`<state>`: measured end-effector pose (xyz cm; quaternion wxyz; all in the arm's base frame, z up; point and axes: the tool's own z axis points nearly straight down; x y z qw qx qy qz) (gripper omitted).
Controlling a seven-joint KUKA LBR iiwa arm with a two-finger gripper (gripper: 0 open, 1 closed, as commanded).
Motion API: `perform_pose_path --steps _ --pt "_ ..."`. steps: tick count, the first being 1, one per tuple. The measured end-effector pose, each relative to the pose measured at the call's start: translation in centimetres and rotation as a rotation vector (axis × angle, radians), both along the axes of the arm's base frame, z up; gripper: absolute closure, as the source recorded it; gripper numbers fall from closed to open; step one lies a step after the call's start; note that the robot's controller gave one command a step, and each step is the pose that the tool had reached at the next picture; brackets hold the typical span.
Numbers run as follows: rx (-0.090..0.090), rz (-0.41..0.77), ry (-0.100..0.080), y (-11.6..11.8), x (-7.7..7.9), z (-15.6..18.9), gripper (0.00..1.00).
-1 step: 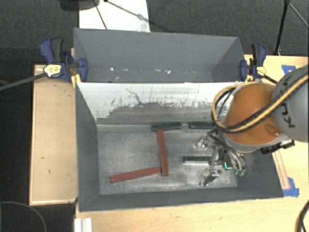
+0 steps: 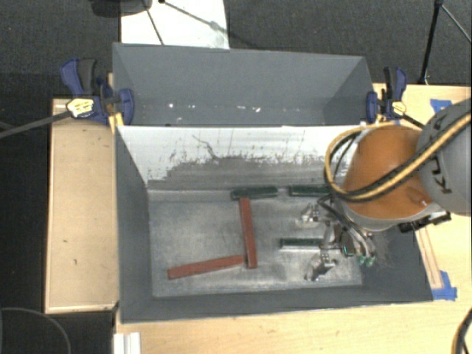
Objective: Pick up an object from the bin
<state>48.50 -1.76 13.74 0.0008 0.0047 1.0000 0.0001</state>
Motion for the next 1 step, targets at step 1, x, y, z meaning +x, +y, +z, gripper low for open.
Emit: perform_pose_path --steps 1 --pt "0.0 0.037 -0.011 -0.62 2.51 -6.23 1.0"
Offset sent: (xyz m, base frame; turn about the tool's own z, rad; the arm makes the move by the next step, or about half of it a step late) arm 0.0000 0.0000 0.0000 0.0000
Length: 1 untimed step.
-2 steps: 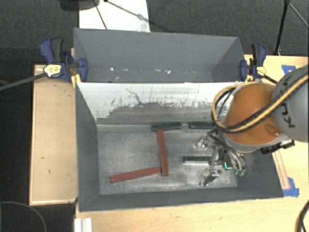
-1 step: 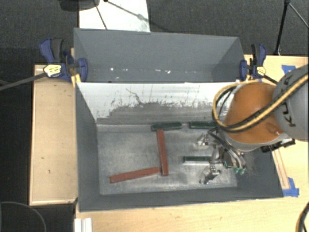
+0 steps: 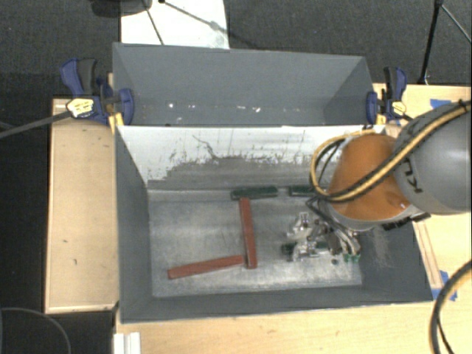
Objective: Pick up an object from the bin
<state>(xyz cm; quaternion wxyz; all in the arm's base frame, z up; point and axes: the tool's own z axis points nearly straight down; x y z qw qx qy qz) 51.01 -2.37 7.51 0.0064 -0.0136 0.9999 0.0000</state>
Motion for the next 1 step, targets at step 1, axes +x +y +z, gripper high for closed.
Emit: perform_pose_path --steps 1 --pt "0.0 0.0 0.0 0.0 0.0 0.0 1.0"
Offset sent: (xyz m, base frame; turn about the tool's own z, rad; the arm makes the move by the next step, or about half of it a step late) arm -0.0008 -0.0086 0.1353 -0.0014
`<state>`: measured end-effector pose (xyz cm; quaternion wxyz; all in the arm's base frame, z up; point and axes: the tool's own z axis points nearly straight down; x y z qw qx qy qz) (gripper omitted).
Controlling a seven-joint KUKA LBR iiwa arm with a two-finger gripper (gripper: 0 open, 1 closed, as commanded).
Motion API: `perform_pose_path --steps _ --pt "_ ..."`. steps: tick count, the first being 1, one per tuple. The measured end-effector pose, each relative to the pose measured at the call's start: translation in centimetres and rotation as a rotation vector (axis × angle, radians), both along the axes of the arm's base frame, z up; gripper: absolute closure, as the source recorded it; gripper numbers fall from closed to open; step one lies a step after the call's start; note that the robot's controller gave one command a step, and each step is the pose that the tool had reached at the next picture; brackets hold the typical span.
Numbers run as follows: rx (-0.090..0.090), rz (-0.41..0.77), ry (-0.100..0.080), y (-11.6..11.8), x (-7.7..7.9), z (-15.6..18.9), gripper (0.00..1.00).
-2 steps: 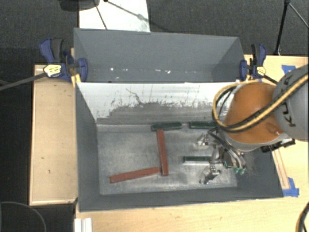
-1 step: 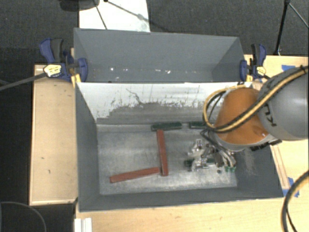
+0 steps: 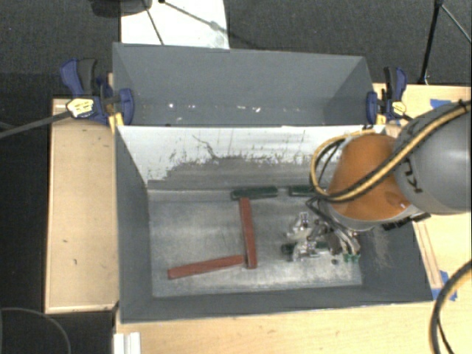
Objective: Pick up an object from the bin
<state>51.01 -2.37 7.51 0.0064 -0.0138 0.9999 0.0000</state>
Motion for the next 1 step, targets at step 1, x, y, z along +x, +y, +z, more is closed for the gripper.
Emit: perform_pose_path --steps 1 --pt "0.0 -0.006 0.01 -0.89 0.01 13.59 1.0"
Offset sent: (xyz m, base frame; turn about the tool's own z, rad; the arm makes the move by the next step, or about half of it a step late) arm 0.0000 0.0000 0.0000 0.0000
